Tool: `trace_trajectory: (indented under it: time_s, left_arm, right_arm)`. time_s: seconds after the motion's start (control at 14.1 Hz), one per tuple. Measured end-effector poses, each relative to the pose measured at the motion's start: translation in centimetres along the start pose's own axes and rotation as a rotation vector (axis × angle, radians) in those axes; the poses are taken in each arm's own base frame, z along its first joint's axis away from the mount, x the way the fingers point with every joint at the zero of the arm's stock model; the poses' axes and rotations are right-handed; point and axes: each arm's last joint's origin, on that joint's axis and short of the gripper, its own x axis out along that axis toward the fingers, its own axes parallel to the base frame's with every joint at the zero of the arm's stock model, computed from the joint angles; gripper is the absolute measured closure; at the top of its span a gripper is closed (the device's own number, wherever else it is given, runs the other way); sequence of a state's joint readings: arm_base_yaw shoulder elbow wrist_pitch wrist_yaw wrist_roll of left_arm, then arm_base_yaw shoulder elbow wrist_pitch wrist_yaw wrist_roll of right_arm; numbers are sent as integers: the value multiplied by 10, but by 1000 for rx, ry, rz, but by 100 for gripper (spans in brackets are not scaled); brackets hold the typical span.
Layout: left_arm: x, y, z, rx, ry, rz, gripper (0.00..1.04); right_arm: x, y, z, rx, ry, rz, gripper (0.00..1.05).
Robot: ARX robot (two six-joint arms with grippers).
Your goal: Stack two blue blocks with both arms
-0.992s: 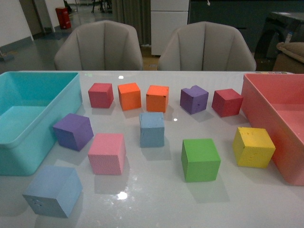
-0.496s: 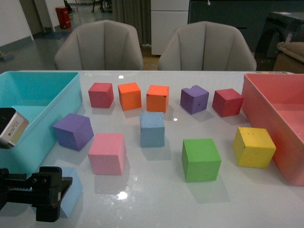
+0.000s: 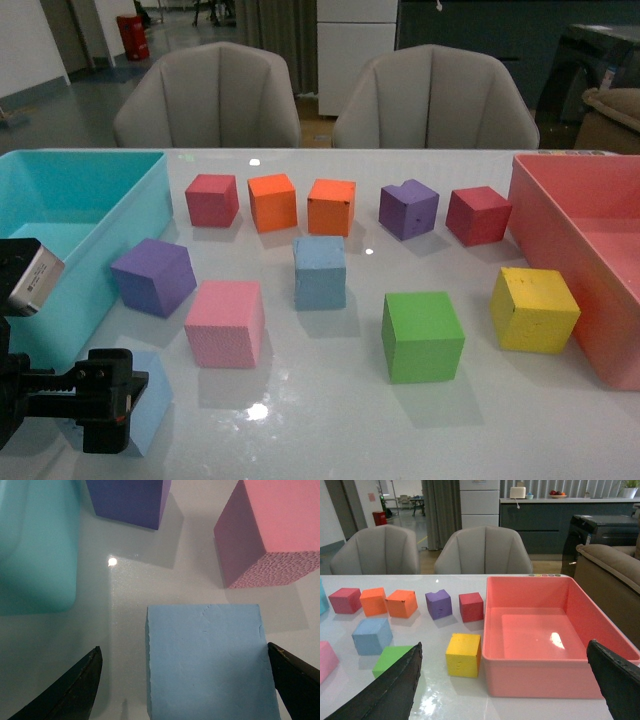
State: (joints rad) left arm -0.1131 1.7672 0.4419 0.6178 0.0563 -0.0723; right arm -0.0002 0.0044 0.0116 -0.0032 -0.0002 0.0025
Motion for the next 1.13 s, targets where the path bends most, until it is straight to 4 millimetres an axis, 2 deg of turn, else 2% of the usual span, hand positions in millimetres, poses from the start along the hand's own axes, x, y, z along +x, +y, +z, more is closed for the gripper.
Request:
trace_trajectory:
  time_s: [0.21, 0.28, 0.35, 0.42, 0.5, 0.64, 0.92, 0.99, 1.13]
  left_arm:
    - [8, -4, -9, 10, 30, -8, 7]
    - [18, -6, -18, 21, 56, 12, 7]
    - [15, -9, -16, 32, 44, 36, 31]
    - [8, -13, -9, 43, 20, 33, 43]
    - [0, -20, 0, 56, -8, 18, 50]
    - [-7, -39, 20, 109, -43, -27, 55]
    - [-1, -61, 48, 154, -83, -60, 56]
    - [4, -74, 62, 175, -96, -89, 56]
    - [30, -115, 97, 269, -89, -195, 57]
  right_arm:
    - [0, 0, 0, 0, 0, 0, 6]
    - [0, 0, 0, 0, 0, 0, 6]
    - [0, 0, 0, 0, 0, 0, 6]
    - [0, 0, 0, 0, 0, 0, 6]
    - [0, 0, 0, 0, 0, 0, 6]
    - [0, 0, 0, 0, 0, 0, 6]
    - [0, 0, 0, 0, 0, 0, 6]
    - [0, 0, 0, 0, 0, 0, 6]
    - [0, 0, 0, 0, 0, 0, 6]
